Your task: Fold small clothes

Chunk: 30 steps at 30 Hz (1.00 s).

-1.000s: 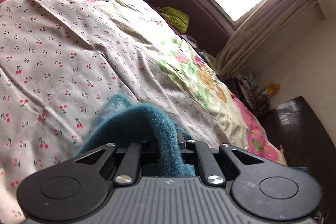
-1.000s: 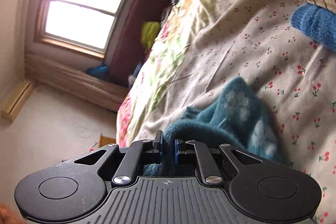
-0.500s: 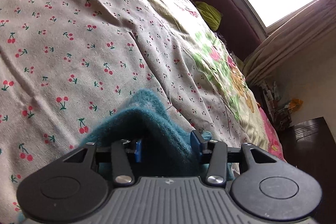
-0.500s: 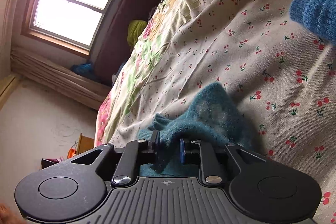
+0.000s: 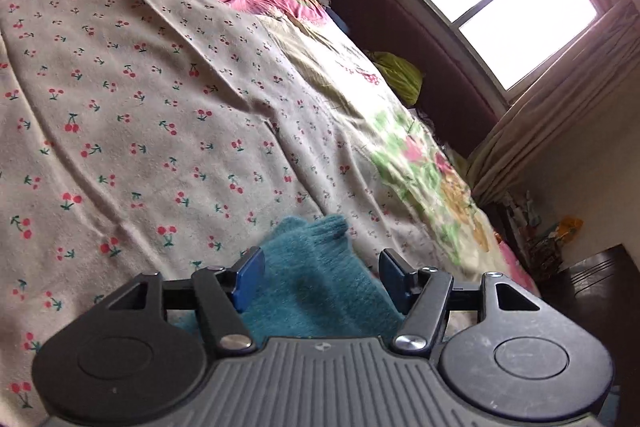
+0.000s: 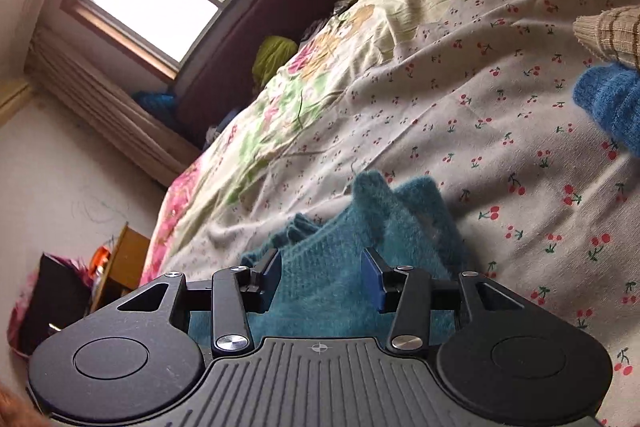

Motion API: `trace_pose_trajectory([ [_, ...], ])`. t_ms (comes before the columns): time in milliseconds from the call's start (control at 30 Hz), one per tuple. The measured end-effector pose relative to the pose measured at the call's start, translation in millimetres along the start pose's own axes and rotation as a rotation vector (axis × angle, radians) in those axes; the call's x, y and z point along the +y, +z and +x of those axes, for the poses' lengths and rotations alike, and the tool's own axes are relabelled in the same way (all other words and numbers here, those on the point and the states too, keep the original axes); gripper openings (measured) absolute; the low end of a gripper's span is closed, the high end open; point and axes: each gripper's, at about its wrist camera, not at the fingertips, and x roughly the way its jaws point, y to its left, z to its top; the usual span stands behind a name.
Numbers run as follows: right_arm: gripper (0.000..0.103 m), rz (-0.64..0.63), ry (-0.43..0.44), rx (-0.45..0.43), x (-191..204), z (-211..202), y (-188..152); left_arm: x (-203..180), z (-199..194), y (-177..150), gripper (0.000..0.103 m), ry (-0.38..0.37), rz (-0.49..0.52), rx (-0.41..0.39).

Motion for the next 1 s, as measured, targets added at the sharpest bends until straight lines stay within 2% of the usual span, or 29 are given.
trace_pose_trajectory([
  [100, 0.044, -0.091, -0.074, -0.02, 4.3, -2.1, -12.9, 7.6, 9.0, -12.6, 0.073, 0.099, 0.06, -0.003],
  [167, 0.042, -0.184, -0.158, -0.013, 4.5, 1.8, -19.6, 19.5, 20.9, -21.3, 0.073, 0.182, 0.074, 0.042],
  [200, 0.042, -0.212, -0.194, 0.012, 1.3, 6.7, -22.4, 26.8, 25.4, -25.7, 0.074, 0.189, 0.067, 0.059],
  [233, 0.036, -0.225, -0.217, 0.031, -1.8, 11.0, -25.3, 33.0, 25.2, -30.5, 0.076, 0.171, 0.066, 0.048],
  [300, 0.034, -0.235, -0.228, 0.028, -3.5, 11.8, -28.2, 36.8, 20.6, -35.0, 0.076, 0.148, 0.081, 0.03],
  [433, 0.038, -0.222, -0.208, -0.008, 6.4, -3.5, -29.6, 31.5, 8.4, -34.4, 0.076, 0.157, 0.095, 0.014],
  [500, 0.039, -0.267, -0.201, -0.043, 11.8, -12.9, -33.2, 27.2, -0.2, -37.7, 0.076, 0.156, 0.123, -0.012],
  [533, 0.039, -0.289, -0.216, -0.045, 12.0, -12.8, -35.6, 25.0, -4.9, -40.6, 0.076, 0.157, 0.141, -0.019],
  [633, 0.038, -0.281, -0.275, 0.048, -1.9, 8.1, -37.5, 26.6, 1.8, -48.4, 0.079, 0.186, 0.172, 0.018],
  [733, 0.039, -0.255, -0.25, 0.013, 3.3, -0.7, -36.5, 31.7, 6.0, -48.8, 0.081, 0.189, 0.165, 0.034],
  [833, 0.039, -0.237, -0.203, -0.025, 6.5, -19.0, -37.6, 27.4, -7.1, -49.9, 0.08, 0.198, 0.17, 0.014],
  [900, 0.039, -0.246, -0.209, -0.053, 3.6, -27.6, -42.2, 22.3, -19.0, -55.6, 0.08, 0.192, 0.2, -0.007],
  [1000, 0.039, -0.259, -0.247, -0.009, -9.2, -21.4, -51.9, 13.1, -29.2, -66.3, 0.08, 0.204, 0.269, -0.02],
])
